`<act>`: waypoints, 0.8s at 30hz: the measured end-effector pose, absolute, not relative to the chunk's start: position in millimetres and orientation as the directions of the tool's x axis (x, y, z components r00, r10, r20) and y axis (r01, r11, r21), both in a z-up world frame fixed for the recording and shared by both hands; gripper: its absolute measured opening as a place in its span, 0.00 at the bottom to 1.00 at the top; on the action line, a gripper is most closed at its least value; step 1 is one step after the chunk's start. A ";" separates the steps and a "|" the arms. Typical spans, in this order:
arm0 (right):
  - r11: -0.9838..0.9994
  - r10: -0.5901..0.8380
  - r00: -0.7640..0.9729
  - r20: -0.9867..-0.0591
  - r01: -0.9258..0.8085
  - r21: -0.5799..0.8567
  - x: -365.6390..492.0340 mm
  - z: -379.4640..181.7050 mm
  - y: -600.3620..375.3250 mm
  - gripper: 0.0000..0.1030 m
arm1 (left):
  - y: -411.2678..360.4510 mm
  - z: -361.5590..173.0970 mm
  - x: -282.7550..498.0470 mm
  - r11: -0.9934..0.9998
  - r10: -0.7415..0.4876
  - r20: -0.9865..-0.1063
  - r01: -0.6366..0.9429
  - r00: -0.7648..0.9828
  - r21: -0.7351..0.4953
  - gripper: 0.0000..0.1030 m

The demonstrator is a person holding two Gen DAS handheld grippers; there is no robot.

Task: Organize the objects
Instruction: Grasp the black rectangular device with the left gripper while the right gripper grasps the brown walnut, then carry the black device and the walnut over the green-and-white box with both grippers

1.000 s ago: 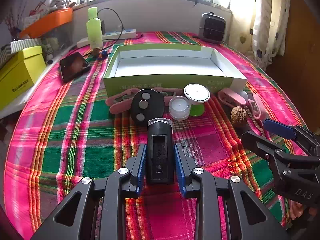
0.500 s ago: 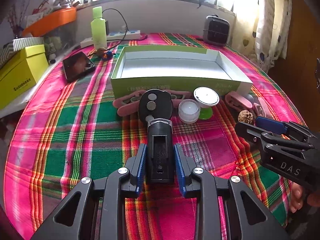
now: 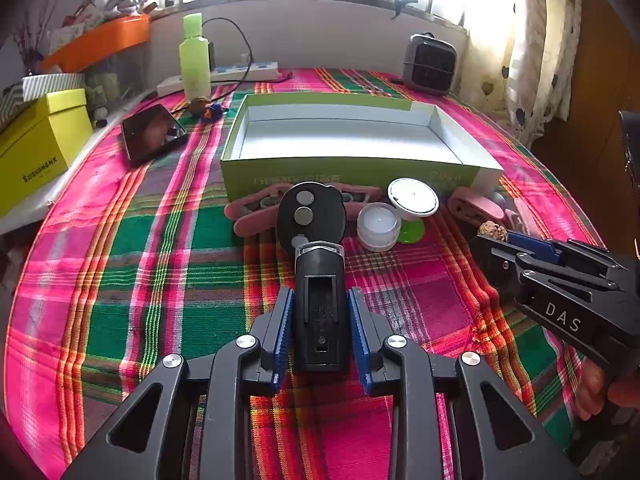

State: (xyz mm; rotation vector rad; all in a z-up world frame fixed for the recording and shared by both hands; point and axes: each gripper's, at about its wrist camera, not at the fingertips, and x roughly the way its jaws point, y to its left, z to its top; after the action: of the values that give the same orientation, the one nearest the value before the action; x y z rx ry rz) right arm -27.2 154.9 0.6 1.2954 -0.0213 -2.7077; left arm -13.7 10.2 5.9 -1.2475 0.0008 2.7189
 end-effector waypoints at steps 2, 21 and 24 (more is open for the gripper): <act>-0.990 -0.131 -0.621 -0.773 0.121 0.071 -26.8 0.3 154.3 0.29 | 10.1 6.1 -13.9 -0.989 0.133 -0.754 -0.138 -0.643 -0.057 0.25; -0.970 -0.223 -0.623 -0.750 0.215 0.110 -8.0 7.1 134.7 0.29 | 8.1 15.4 -7.5 -0.990 0.134 -0.741 -0.130 -0.658 -0.064 0.24; -0.967 -0.235 -0.626 -0.744 0.226 0.115 -7.3 11.4 132.7 0.29 | 5.6 20.8 -8.6 -0.990 0.132 -0.737 -0.127 -0.663 -0.064 0.24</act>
State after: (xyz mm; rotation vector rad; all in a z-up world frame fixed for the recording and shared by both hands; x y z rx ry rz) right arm -7.3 132.7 11.4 1.2019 -0.0156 -2.6230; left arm -8.6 5.6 20.8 -1.2158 -0.0106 2.7419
